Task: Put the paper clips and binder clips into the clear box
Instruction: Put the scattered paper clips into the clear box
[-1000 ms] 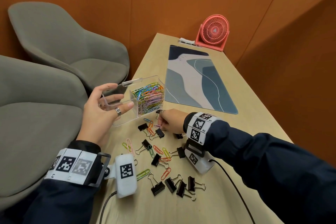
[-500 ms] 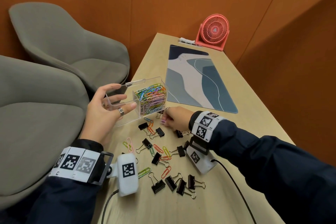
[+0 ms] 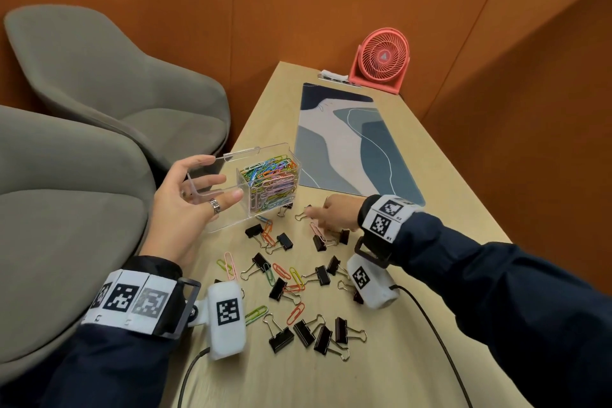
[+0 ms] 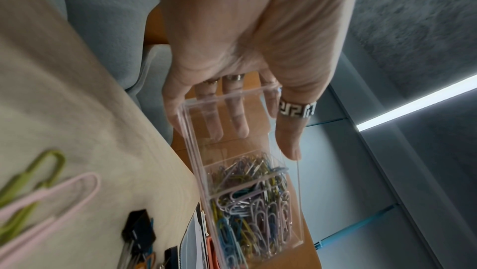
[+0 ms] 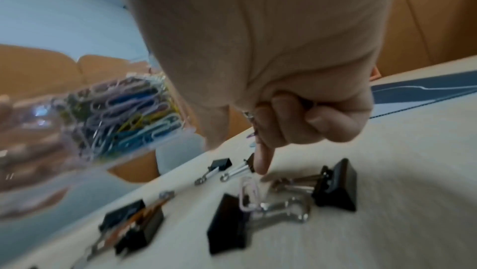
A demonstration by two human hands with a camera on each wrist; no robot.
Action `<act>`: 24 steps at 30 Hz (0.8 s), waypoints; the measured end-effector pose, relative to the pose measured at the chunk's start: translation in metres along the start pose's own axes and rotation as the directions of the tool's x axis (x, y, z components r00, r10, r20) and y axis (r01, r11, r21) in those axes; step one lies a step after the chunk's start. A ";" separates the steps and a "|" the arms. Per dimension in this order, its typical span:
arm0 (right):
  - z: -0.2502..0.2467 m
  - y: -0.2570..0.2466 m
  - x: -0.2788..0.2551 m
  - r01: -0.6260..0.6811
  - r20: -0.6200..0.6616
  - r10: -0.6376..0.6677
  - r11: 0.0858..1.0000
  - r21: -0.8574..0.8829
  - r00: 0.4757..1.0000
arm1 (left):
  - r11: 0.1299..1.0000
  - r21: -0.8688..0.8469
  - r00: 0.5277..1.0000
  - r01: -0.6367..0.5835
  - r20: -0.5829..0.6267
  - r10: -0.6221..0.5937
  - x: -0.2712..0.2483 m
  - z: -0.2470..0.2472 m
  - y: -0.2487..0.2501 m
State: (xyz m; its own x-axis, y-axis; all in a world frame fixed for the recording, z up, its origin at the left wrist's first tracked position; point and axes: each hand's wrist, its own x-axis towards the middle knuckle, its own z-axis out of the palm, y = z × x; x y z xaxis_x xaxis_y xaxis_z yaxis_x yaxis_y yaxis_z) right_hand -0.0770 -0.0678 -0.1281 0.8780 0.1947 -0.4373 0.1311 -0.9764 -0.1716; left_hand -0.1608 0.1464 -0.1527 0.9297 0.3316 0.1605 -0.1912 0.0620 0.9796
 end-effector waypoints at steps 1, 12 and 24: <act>0.004 -0.001 0.004 -0.009 0.000 0.009 0.996 -0.086 1.000 | 1.000 0.002 1.000 -0.003 -0.001 0.003 0.000 0.000 -0.001; 0.001 -0.001 0.008 0.048 -0.133 -0.055 0.997 -0.052 0.990 | 1.000 -0.014 1.000 -0.005 0.023 0.005 0.001 0.000 -0.003; -0.038 -0.001 -0.050 0.554 -0.589 -0.329 0.795 0.249 0.738 | 0.997 -0.065 0.975 0.044 0.219 -0.029 -0.007 0.010 -0.001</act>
State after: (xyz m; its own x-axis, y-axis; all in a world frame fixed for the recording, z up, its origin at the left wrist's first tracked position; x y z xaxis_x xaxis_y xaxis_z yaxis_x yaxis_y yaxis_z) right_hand -0.1039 -0.0802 -0.0729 0.8758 0.4103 0.2542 0.4758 -0.6447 -0.5983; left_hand -0.1640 0.1344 -0.1533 0.9812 0.1157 0.1547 -0.1700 0.1373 0.9758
